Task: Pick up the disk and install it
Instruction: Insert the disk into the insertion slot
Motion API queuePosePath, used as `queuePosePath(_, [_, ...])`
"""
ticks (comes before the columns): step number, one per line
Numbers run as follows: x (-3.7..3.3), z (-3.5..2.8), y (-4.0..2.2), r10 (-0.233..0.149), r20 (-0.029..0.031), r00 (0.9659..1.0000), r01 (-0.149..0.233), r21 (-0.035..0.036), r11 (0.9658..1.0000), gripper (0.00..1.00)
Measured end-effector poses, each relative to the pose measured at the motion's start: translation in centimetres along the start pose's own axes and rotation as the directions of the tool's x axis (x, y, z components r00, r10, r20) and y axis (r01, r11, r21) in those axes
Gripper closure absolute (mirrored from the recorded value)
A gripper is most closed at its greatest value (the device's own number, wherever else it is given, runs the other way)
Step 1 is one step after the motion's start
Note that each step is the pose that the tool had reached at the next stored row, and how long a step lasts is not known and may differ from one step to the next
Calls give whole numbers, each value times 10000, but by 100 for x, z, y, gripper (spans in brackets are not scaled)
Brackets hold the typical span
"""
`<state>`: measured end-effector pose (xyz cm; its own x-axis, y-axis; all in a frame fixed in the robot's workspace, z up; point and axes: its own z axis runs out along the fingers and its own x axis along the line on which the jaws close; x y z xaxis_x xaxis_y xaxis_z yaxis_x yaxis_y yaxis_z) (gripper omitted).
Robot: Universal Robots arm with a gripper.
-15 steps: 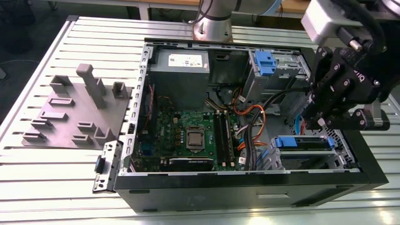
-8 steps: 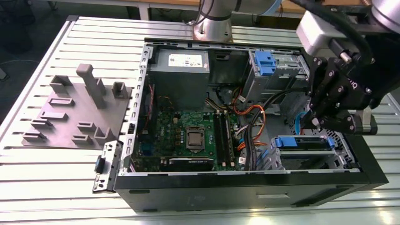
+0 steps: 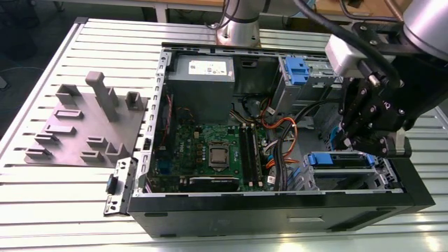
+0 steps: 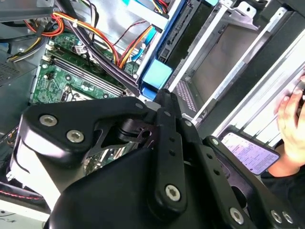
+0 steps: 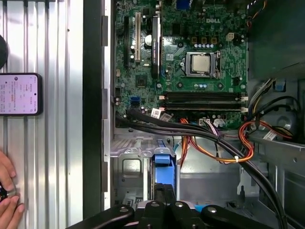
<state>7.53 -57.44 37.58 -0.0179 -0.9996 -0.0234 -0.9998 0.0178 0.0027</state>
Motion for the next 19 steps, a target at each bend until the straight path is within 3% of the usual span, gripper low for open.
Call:
queuePosePath(7, [3,123,0,0,0,10000,0,-1,10000,89])
queuePosePath(15, [3,146,-1,-1,1,10000,1,-1,10000,89])
queuePosePath(19, [5,206,-1,0,2,10000,0,-1,10000,89])
